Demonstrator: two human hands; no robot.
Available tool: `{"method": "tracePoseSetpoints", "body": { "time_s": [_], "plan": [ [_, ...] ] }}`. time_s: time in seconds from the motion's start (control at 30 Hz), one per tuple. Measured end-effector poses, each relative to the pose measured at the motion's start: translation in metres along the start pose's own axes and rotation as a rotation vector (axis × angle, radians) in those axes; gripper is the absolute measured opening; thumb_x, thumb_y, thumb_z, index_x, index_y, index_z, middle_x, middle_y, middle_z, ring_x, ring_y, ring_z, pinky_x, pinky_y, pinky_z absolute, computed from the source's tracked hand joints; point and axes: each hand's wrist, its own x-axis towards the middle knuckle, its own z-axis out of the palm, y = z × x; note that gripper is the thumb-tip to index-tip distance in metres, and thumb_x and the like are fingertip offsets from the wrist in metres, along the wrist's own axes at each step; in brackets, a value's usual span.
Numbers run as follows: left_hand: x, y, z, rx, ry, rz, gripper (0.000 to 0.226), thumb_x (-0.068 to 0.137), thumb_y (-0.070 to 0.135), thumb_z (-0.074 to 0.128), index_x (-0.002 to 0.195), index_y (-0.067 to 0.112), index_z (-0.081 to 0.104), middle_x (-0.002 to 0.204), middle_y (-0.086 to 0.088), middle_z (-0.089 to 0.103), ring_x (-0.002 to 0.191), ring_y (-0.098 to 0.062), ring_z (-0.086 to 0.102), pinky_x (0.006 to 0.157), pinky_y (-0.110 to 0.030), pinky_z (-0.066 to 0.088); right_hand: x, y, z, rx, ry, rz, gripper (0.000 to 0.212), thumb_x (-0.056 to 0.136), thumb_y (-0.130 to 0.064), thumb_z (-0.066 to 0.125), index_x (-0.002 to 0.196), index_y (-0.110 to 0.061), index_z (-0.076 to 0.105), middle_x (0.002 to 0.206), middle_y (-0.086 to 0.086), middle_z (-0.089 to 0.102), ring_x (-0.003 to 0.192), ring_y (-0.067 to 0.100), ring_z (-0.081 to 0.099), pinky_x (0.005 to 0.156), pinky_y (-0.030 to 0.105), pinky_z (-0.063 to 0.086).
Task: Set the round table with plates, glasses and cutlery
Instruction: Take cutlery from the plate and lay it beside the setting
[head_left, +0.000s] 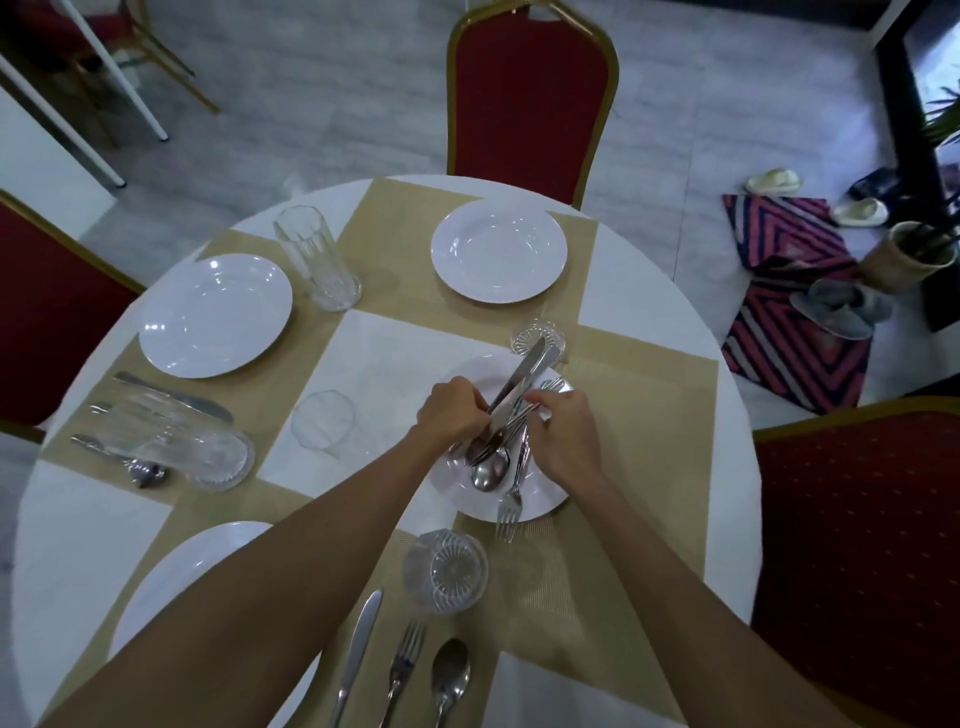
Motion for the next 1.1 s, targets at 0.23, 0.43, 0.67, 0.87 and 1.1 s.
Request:
{"method": "tracePoseSetpoints", "body": {
  "time_s": [0.23,0.43,0.67,0.87,1.1],
  "plan": [
    [-0.006,0.001,-0.016,-0.192,0.102,0.039,0.015,0.082,0.018,0.072,0.095,0.013,0.077,0.091,-0.004,0.075,0.088,-0.02,0.069,0.081,-0.034,0.059,-0.001,-0.029,-0.002,0.138,0.006,0.037,0.025,0.095,-0.018,0.06,0.119,-0.017,0.069,0.117,0.004,0.057,0.092,0.016,0.062,0.078,0.018,0.038],
    [-0.02,0.008,-0.037,-0.48,0.095,0.035,0.009,0.084,0.013,0.074,0.089,0.005,0.072,0.08,-0.008,0.074,0.068,-0.015,0.074,0.057,-0.022,0.058,-0.014,-0.042,-0.003,0.319,-0.106,0.144,0.017,0.098,-0.03,0.059,0.109,-0.02,0.067,0.098,-0.01,0.069,0.087,0.004,0.063,0.065,0.011,0.041],
    [-0.03,0.01,-0.046,-0.605,0.086,0.044,0.012,0.083,0.011,0.074,0.09,0.001,0.073,0.08,-0.011,0.076,0.07,-0.017,0.075,0.067,-0.029,0.062,-0.025,-0.05,-0.009,0.363,-0.129,0.14,0.015,0.093,-0.035,0.065,0.092,-0.02,0.069,0.08,-0.008,0.073,0.076,0.006,0.068,0.063,0.018,0.045],
    [-0.038,0.013,-0.054,-0.387,0.277,0.196,0.011,0.086,0.011,0.068,0.092,0.008,0.077,0.078,-0.002,0.075,0.071,-0.013,0.072,0.072,-0.031,0.061,-0.023,-0.058,-0.025,0.38,-0.112,0.128,0.008,0.093,-0.024,0.065,0.089,-0.019,0.069,0.077,-0.008,0.072,0.072,0.007,0.067,0.066,0.022,0.047],
    [-0.042,0.013,-0.057,0.173,0.54,0.504,0.02,0.091,0.014,0.063,0.11,0.01,0.07,0.1,-0.008,0.069,0.092,-0.029,0.064,0.075,-0.041,0.054,-0.021,-0.074,-0.041,0.45,-0.086,0.102,0.011,0.095,-0.019,0.062,0.089,-0.014,0.069,0.077,-0.003,0.075,0.065,0.011,0.071,0.063,0.025,0.054]
  ]
}}
